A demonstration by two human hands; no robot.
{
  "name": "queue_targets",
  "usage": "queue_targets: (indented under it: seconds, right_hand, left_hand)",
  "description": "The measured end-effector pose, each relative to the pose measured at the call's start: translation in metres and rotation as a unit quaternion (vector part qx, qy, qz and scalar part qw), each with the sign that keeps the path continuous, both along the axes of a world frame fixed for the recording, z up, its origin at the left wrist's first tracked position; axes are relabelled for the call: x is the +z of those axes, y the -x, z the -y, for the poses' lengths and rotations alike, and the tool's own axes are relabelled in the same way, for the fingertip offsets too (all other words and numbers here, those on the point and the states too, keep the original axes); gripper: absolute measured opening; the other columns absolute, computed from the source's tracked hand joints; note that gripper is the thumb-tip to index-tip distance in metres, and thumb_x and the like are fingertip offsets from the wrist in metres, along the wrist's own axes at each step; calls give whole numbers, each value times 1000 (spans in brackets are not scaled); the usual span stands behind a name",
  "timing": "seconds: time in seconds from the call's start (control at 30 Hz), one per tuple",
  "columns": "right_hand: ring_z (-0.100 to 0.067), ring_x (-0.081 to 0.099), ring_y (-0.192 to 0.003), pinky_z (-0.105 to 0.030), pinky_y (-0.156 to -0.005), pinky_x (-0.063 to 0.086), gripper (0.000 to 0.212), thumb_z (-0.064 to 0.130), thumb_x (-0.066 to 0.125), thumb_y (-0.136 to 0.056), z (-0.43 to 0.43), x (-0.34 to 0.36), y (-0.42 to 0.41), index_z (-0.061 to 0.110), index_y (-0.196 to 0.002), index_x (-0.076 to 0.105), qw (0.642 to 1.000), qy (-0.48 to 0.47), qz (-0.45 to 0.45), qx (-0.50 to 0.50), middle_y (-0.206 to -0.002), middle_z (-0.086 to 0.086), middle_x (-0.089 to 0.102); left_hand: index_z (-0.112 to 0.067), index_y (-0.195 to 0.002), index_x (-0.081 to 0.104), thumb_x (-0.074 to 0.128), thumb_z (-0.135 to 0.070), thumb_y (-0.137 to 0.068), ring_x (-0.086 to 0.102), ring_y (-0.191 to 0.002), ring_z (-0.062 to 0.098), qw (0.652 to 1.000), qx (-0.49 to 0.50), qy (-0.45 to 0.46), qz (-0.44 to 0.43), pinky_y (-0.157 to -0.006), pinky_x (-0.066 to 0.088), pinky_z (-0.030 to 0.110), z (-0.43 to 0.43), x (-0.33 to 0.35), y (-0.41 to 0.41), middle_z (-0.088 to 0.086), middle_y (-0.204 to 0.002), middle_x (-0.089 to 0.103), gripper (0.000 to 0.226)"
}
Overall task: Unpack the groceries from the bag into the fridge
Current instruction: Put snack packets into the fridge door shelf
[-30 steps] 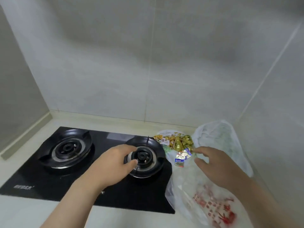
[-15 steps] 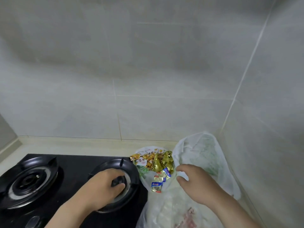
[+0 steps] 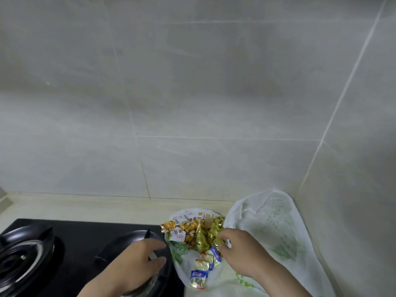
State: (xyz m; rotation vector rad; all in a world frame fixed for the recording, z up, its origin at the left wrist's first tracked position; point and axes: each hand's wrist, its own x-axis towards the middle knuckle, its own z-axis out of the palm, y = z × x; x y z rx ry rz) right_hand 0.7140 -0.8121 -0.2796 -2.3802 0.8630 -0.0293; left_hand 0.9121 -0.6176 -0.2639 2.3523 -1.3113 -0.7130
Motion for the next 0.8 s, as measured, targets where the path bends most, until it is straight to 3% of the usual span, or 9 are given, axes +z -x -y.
queue_targets:
  seconds: [0.07, 0.13, 0.3, 0.4, 0.5, 0.57, 0.63, 0.7, 0.8]
  right_hand:
    - [-7, 58, -100, -27, -87, 48, 31, 37, 47, -96, 10, -8, -10, 32, -123, 60, 1000, -15, -10, -1, -118, 13, 61]
    - [-2, 54, -87, -30, -86, 48, 20, 34, 46, -96, 18, -16, -20, 35, -108, 62, 999, -26, -22, 5, -98, 14, 58]
    - [-11, 62, -93, -33, -87, 51, 23, 32, 49, -94, 42, -38, -52, 21, -108, 63, 998, -38, -43, 0, -106, 5, 67]
    - [-8, 62, -98, -31, -90, 52, 24, 33, 50, -95, 55, -53, -71, 27, -114, 63, 998, -45, -48, 6, -111, 8, 67]
    - [-7, 57, -117, -24, -97, 46, 37, 33, 52, -95, 65, -69, -89, 27, -131, 59, 998, -48, -43, 10, -130, 12, 61]
    - [-6, 58, -113, -23, -94, 47, 34, 32, 52, -95, 71, -76, -101, 28, -128, 60, 998, -49, -40, 16, -128, 12, 62]
    - [-7, 61, -104, -27, -91, 51, 29, 31, 53, -94, 78, -84, -113, 28, -121, 63, 998, -49, -36, 17, -118, 11, 66]
    - [-9, 62, -103, -31, -90, 53, 27, 31, 54, -93, 84, -91, -124, 28, -117, 66, 999, -40, -30, 11, -114, 10, 67]
    - [-8, 58, -114, -25, -98, 47, 30, 28, 56, -95, 93, -101, -142, 27, -124, 64, 999, -41, 3, -3, -125, 10, 63]
  left_hand:
    - [-71, -81, 57, 59, -30, -91, 61, -86, -7, 1000, -24, 9, -13, -70, 44, 8, 12, -3, -5, -33, -95, 61, 42]
    - [-79, -71, 49, 59, -26, -90, 57, -90, -12, 1000, -25, 6, -13, -71, 45, 8, 24, -9, -13, -51, -95, 49, 57]
    - [-36, -77, 65, 58, -25, -87, 63, -77, 1, 999, -10, -1, -43, -67, 48, 19, 54, -35, -45, -20, -80, 67, 17]
    - [-32, -87, 68, 56, -31, -84, 63, -71, 4, 999, 1, -8, -52, -68, 52, 27, 71, -56, -64, -9, -83, 69, 12]
    - [-40, -93, 65, 57, -35, -84, 59, -79, -3, 999, 8, -15, -35, -69, 47, 15, 85, -75, -84, -20, -90, 63, 13]
    - [-36, -96, 66, 56, -37, -86, 57, -82, -1, 1000, 10, -18, -13, -70, 44, 14, 96, -84, -98, -19, -93, 61, 14]
    - [-29, -103, 68, 54, -44, -85, 61, -96, 7, 1000, 19, -18, -2, -82, 48, 23, 108, -95, -111, -13, -106, 65, 27]
    - [-27, -126, 61, 57, -40, -89, 55, -120, 12, 999, 27, -43, 15, -100, 44, 27, 118, -106, -120, -8, -132, 58, 40]
    - [-24, -139, 51, 58, -35, -93, 46, -131, 13, 997, 29, -69, 12, -108, 37, 25, 132, -120, -126, -6, -145, 49, 48]
